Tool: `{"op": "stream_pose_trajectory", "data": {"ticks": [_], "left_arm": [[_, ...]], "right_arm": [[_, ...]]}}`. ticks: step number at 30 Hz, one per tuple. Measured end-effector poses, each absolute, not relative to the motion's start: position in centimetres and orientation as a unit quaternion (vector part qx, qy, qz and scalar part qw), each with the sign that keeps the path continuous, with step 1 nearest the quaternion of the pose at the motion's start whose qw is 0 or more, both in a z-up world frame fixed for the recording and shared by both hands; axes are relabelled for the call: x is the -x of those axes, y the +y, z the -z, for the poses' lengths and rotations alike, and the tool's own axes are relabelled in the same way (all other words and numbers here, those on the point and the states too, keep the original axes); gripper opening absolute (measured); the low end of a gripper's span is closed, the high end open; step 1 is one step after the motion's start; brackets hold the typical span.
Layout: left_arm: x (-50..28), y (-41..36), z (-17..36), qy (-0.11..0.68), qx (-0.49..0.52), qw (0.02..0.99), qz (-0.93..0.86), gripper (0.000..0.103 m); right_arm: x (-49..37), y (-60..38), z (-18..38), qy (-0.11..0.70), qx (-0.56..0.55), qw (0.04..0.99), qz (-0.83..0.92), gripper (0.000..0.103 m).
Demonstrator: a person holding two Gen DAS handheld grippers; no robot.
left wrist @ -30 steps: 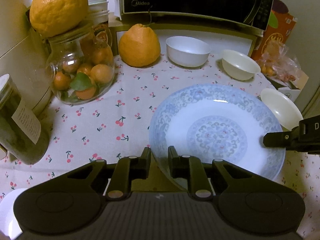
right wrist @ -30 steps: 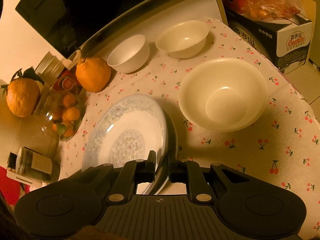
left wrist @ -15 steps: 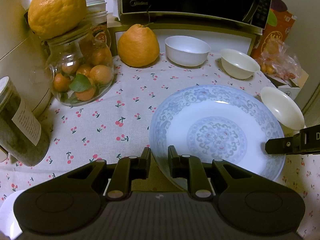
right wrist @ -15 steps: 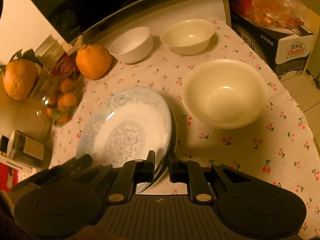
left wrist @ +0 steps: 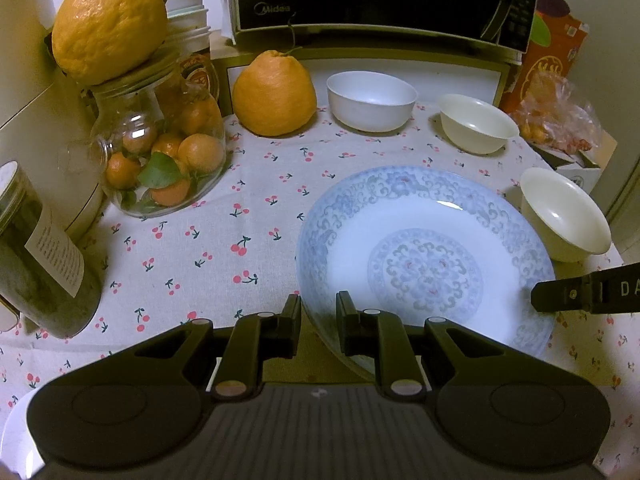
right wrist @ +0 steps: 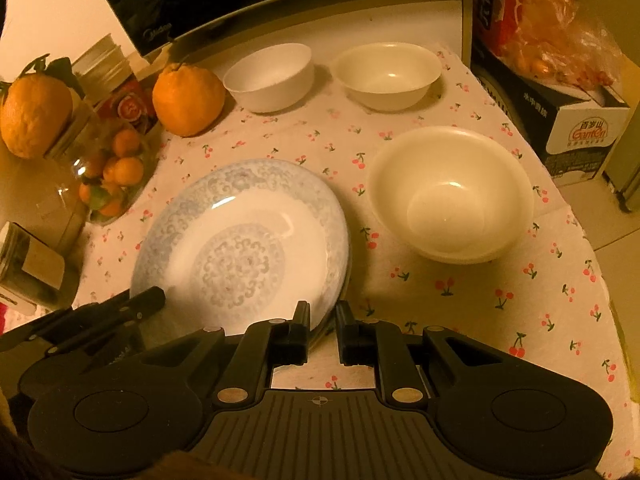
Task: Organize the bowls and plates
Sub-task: 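Lower and align the large plate on the medium plate with both grippers, then open both grippers and move them toward the plain white plate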
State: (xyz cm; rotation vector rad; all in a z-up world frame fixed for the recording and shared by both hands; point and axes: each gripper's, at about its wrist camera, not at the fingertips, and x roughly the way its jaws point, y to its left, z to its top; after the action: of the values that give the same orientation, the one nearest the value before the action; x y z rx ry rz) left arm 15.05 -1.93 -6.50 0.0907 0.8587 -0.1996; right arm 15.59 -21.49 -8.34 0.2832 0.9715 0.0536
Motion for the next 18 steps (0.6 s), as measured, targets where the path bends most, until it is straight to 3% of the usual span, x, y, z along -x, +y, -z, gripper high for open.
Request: {"op": "stream_pose_trajectory", "data": {"ticks": [5, 10, 13, 15, 18], "left_arm": [[-15.1, -1.8, 6.4, 0.419, -0.036, 0.902, 0.101, 0.017], [-14.9, -1.7, 6.1, 0.423, -0.029, 0.899, 0.112, 0.032], [-14.7, -1.6, 5.9, 0.427, -0.024, 0.896, 0.119, 0.043], [-14.6, -1.6, 5.6, 0.433, -0.023, 0.892, 0.126, 0.048], [-14.1, -1.4, 5.1, 0.430, -0.025, 0.892, 0.135, 0.064]], "right_arm": [[-15.5, -21.9, 8.3, 0.465, -0.149, 0.872, -0.029, 0.016], [-15.4, -22.3, 8.1, 0.464, -0.170, 0.868, -0.039, 0.023], [-15.1, -22.3, 7.7, 0.454, -0.180, 0.871, -0.057, 0.042], [-14.8, -22.3, 7.3, 0.444, -0.185, 0.873, -0.076, 0.063], [-14.3, -22.0, 6.7, 0.433, -0.185, 0.877, -0.093, 0.070]]}}
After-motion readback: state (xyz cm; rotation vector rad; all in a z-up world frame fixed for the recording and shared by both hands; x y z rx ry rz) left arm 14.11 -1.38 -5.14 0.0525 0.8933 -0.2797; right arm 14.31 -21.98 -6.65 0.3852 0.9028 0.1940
